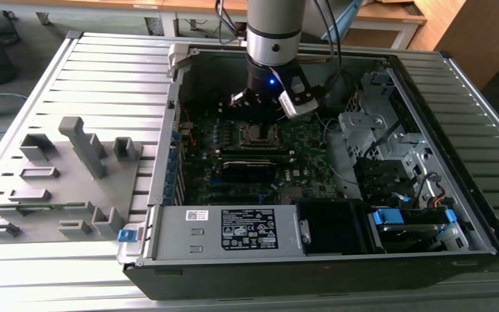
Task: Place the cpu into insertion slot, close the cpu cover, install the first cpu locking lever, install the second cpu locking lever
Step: 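Install the second cpu locking lever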
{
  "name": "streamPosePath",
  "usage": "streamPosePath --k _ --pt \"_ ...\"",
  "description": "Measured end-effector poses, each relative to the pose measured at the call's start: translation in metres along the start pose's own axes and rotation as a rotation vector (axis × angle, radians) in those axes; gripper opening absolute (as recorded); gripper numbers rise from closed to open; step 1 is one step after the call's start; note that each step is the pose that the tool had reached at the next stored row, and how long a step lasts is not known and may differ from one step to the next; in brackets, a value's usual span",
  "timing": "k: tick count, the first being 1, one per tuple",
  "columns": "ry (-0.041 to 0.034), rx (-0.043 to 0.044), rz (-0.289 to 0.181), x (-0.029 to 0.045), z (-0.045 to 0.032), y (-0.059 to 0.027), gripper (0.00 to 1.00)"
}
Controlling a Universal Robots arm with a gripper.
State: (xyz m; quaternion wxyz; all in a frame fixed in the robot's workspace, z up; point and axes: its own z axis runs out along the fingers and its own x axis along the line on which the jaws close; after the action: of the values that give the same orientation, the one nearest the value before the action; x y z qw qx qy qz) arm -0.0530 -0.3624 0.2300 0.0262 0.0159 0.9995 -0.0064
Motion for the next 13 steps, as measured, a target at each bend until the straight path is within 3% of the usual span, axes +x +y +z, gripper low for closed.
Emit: streamPosePath --k 7,13 --pt "0.0000 0.0000 0.000 0.0141 0.0062 -0.0004 0.11" --pt "0.0002 0.0004 0.000 0.0160 0.0098 -0.0005 0.11"
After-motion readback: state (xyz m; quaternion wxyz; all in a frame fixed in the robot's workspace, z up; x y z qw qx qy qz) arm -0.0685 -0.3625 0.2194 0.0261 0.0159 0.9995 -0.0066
